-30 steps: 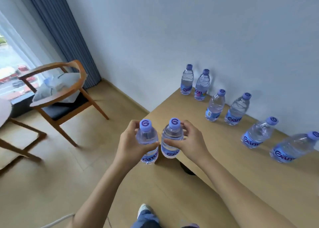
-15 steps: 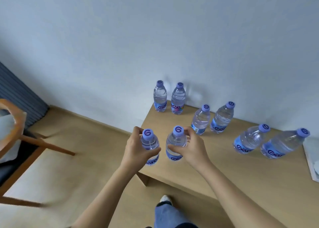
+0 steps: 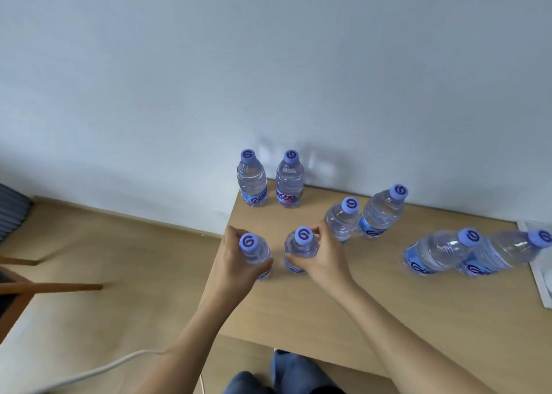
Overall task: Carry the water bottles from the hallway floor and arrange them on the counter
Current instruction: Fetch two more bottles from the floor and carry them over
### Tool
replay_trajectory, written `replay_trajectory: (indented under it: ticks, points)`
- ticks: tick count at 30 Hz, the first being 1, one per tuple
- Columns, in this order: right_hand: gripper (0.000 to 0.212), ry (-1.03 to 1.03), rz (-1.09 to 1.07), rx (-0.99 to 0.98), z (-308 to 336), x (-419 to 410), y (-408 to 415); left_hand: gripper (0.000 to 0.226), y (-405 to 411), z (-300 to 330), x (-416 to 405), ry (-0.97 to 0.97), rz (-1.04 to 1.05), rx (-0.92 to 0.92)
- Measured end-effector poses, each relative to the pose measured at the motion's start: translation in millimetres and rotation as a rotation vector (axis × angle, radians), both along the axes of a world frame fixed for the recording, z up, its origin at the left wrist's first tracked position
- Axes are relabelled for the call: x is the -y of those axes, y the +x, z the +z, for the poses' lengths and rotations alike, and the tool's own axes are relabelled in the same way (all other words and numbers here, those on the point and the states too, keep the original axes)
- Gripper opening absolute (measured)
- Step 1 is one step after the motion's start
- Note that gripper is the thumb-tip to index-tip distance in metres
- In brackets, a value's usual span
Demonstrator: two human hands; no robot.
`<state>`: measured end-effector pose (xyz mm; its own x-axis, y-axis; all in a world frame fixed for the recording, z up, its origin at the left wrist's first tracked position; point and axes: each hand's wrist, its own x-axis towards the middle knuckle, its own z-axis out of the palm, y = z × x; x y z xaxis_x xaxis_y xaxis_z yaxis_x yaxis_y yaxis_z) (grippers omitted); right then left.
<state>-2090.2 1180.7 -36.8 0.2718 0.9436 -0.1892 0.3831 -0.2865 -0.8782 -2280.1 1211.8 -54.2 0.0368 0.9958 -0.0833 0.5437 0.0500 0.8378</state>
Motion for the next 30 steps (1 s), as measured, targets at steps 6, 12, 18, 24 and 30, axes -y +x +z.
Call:
replay_trajectory:
  ticks: [6, 12, 18, 24, 30]
  points:
    - [0.055, -0.007, -0.054, -0.004, -3.8, -2.1, -6.0, 0.06, -3.3, -7.1, -8.5, 0.014, -0.038, -0.009]
    - [0.062, -0.046, -0.068, -0.01, -2.6, -1.7, -10.2, 0.063, -8.9, -14.9, -12.1, -0.021, -0.103, -0.023]
    - [0.092, -0.077, -0.124, 0.014, 6.0, 13.1, -16.7, 0.086, -14.8, -3.1, -6.4, -0.108, -0.154, 0.006]
    - [0.091, -0.054, -0.229, 0.014, 14.8, 53.4, -33.1, 0.098, -37.1, 7.6, 23.7, -0.103, -0.144, -0.018]
    - [0.089, -0.058, -0.378, -0.023, 21.6, 104.5, -53.7, 0.086, -49.3, 18.2, 56.0, -0.077, -0.258, -0.059]
